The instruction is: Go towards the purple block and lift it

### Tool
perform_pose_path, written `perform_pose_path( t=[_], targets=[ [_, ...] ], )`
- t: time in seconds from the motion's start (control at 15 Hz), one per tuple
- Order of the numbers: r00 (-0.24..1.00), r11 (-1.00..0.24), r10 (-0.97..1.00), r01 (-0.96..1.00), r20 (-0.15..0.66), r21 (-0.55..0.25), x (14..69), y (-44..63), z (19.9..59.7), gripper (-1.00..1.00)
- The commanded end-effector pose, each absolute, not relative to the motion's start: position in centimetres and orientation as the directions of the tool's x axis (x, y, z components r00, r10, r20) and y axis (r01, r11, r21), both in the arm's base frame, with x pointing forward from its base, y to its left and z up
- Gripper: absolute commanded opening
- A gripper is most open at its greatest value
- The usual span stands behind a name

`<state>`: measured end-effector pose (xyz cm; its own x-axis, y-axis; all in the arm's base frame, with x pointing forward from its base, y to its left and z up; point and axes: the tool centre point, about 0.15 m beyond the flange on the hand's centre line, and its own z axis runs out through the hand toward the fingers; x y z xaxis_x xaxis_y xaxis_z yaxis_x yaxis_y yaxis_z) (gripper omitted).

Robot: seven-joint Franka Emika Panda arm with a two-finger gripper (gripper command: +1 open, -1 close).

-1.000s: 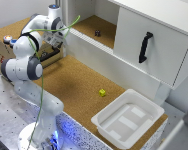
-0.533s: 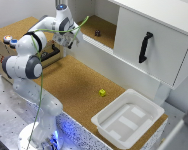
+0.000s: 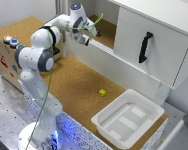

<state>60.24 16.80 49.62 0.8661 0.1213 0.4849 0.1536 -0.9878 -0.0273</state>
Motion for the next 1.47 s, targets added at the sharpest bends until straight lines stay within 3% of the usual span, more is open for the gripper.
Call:
perform_pose_path(
  t=[0.0, 0.53, 0.6, 1.2, 1.4],
  targets=[
    [0.899, -0.985, 0.171, 0.17, 0.403, 0.038, 67.8, 18.3, 48.2, 1.0],
    [0.891, -0.976, 0.211, 0.218, 0.402, 0.029, 72.1, 20.2, 46.9, 1.0],
    [0.893, -0.976, 0.209, 0.214, 0.399, 0.031, 72.2, 20.1, 46.8, -1.0],
    [0.906, -0.984, 0.169, 0.176, 0.388, 0.019, 71.4, 17.4, 45.7, -1.0],
    [0.893, -0.985, 0.15, 0.173, 0.425, -0.015, 68.6, 17.0, 46.9, -1.0]
  ],
)
